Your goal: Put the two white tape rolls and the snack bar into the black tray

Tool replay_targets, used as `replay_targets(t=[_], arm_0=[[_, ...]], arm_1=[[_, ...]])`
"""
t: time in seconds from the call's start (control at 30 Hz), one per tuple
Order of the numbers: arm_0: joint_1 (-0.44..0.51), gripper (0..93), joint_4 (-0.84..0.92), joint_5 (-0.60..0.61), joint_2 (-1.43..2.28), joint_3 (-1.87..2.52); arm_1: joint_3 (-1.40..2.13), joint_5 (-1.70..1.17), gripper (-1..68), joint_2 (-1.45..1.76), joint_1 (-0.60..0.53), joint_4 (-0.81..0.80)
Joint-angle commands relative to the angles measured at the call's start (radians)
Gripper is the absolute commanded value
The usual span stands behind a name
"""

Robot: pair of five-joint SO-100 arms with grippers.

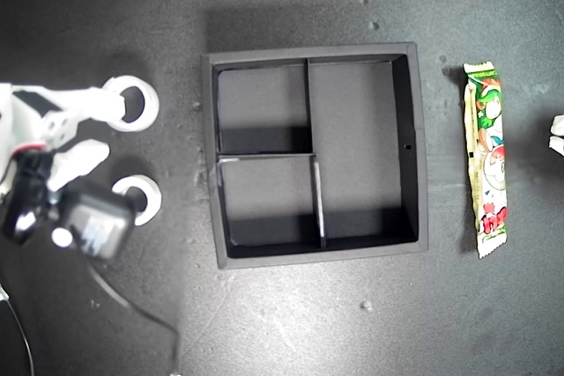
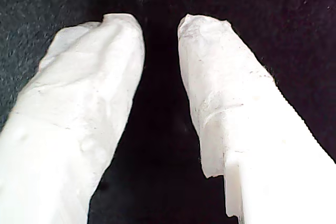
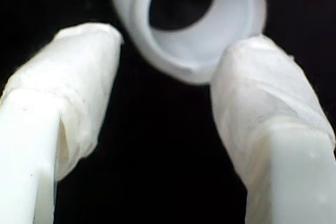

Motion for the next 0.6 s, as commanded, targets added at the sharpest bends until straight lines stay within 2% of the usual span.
replay_targets(t=[0.0, 0.27, 0.37, 0.43, 0.47, 0.53, 0.57], arm_0=[[-0.005, 16.1, 0.026, -0.035, -0.071, -0.049], [-0.003, 20.4, -0.044, -0.011, -0.218, -0.052], [-0.008, 20.4, -0.048, -0.005, -0.215, -0.051], [-0.011, 20.1, -0.048, 0.000, -0.204, -0.048], [-0.014, 20.1, -0.048, 0.002, -0.198, -0.046], [-0.015, 19.6, -0.046, -0.005, -0.193, -0.041], [-0.017, 19.3, -0.046, -0.006, -0.193, -0.041]], arm_1=[[0.011, -0.138, 7.4, 0.006, -0.009, -0.029], [0.011, -0.167, 10.0, 0.006, -0.035, -0.057], [0.002, -0.235, 17.6, 0.006, -0.038, -0.104], [-0.025, -0.308, 19.0, 0.006, 0.009, -0.150], [-0.038, -0.364, 16.3, 0.006, 0.048, -0.187], [-0.055, -0.514, 5.1, 0.006, 0.127, -0.319], [-0.067, -0.583, 2.5, 0.006, 0.153, -0.383]])
